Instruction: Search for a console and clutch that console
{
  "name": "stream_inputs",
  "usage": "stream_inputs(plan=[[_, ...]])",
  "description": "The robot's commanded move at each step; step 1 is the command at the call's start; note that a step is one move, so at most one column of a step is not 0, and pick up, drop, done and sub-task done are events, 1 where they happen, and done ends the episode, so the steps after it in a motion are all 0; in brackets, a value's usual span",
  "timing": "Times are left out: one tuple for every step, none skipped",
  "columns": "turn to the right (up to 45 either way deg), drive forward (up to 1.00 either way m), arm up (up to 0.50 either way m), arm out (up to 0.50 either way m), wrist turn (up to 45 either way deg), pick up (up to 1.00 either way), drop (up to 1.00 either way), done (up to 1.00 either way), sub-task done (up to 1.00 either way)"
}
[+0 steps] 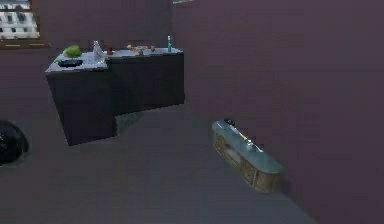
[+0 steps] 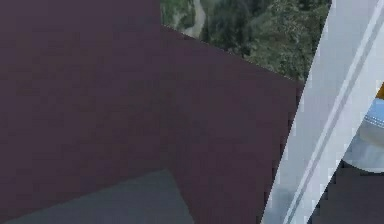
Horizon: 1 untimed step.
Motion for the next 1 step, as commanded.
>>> stream_inputs(plan=[[9.0, 0.0, 0.0, 0.0, 0.0, 0.0, 0.0, 0.0, 0.0]])
